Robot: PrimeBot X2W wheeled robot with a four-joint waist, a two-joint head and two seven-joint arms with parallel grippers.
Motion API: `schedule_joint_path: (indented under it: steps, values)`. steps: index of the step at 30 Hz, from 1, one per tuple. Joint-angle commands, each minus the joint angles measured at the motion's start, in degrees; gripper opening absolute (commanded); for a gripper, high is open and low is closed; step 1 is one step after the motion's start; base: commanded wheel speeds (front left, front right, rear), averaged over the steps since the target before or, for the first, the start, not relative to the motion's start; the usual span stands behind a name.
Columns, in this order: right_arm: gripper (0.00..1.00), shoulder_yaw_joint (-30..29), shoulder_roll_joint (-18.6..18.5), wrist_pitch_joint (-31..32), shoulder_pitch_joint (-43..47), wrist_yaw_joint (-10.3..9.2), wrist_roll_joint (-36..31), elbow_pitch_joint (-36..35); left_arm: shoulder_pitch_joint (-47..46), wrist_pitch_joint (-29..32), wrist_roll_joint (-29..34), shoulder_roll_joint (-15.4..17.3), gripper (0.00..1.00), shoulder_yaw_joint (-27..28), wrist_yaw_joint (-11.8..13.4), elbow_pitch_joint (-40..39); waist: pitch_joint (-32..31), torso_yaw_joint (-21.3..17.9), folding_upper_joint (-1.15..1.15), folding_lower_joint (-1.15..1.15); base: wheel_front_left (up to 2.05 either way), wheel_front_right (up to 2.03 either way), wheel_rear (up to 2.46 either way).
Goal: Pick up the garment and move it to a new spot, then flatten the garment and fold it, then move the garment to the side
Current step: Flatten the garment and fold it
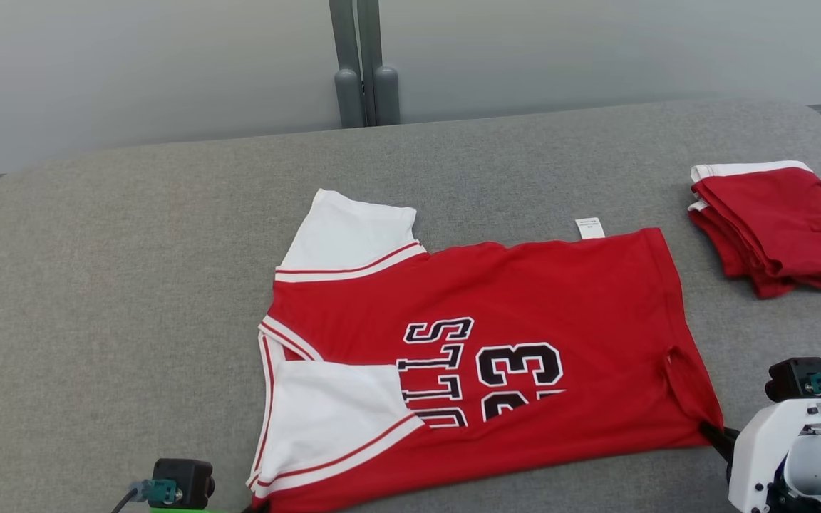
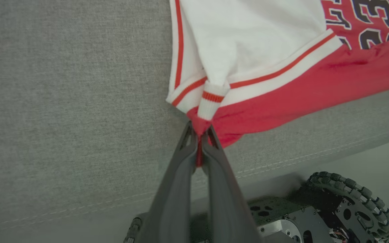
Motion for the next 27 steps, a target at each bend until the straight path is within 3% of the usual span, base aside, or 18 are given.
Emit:
schedule_joint_path:
  steps: [1,2,3,4,5,6,7,18,21,27]
  values:
    - [0.00,-0.90,-0.22,0.83,1.12,-0.09,0.04,-0.45,0.99,0.32,-0.24,0.77,0.00,0.17,0.40,-0.49,0.11,-0.06,0.00,0.00,0.00,0.00,0.00]
    - [0.00,-1.59,0.15,1.74,1.57,-0.09,-0.03,-0.76,1.14,0.39,-0.34,0.76,0.00,0.17,0.71,-1.01,0.14,-0.10,0.00,0.00,0.00,0.00,0.00]
    - [0.13,-2.01,0.36,2.51,2.06,-0.09,-0.26,-1.10,1.26,0.47,-0.31,0.72,0.00,0.17,0.80,-1.34,0.12,-0.11,0.00,0.00,0.00,0.00,0.00]
    - [0.76,-2.60,0.68,3.37,2.59,-0.09,-0.50,-1.51,1.52,0.90,-0.44,0.70,0.00,-0.05,0.88,-1.41,0.08,-0.12,0.00,0.00,0.00,0.00,0.00]
    - [1.00,-3.06,0.97,3.97,2.88,-0.08,-0.69,-1.92,1.71,1.24,-0.55,0.75,0.39,-0.27,0.90,-1.30,0.05,-0.14,0.00,0.00,0.00,0.00,0.00]
    - [1.00,-3.98,1.36,4.45,3.20,-0.08,-1.09,-2.35,1.71,1.53,-0.62,0.82,0.96,-0.31,0.93,-1.32,0.04,-0.19,0.00,0.00,0.00,0.00,0.00]
    - [1.00,-4.79,1.68,4.74,3.33,-0.07,-1.60,-2.61,1.68,1.43,-0.69,0.82,1.00,-0.22,1.04,-1.34,0.06,-0.24,0.00,0.00,0.00,0.00,0.00]
    - [1.00,-13.62,5.08,5.42,5.37,-0.05,-3.15,-10.41,-3.18,2.74,0.97,3.93,1.00,0.98,0.84,-4.31,0.35,-0.38,0.00,0.00,0.00,0.00,0.00]
    - [1.00,-16.63,5.39,3.79,2.84,-0.04,-2.65,-14.39,-9.32,4.70,2.56,6.23,1.00,2.07,0.13,-5.74,2.03,-0.67,0.00,0.00,0.00,0.00,0.00]
    - [1.00,-18.15,6.49,1.01,-4.74,-0.04,-5.82,-16.51,-21.76,6.15,1.62,6.48,1.00,4.31,-2.33,-3.83,6.37,-1.63,0.00,0.00,0.00,0.00,0.00]
